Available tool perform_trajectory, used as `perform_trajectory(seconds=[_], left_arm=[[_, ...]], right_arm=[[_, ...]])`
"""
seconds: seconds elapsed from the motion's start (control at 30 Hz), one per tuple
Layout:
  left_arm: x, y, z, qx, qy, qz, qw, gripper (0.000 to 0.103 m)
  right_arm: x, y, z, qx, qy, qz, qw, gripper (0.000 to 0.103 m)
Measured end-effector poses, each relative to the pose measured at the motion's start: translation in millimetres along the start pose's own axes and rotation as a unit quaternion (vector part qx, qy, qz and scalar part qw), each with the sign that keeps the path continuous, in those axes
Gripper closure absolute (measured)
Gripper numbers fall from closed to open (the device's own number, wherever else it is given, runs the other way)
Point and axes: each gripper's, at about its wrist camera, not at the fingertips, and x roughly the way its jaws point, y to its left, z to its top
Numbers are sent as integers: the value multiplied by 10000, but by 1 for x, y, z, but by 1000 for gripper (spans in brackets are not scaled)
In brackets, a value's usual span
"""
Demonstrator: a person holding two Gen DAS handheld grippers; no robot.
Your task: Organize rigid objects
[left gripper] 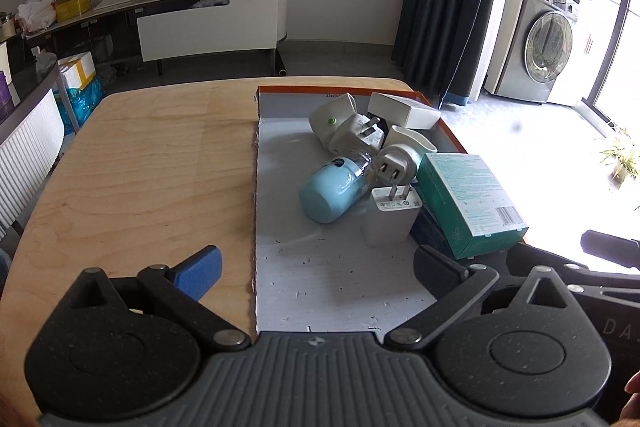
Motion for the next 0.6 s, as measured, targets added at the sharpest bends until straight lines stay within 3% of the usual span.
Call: perform_trajectory(seconds=[0.6], left_arm=[[5, 0, -2, 4, 149, 10, 9999, 0]], right_arm=[[4, 3, -1, -122, 100, -75, 9998, 1]])
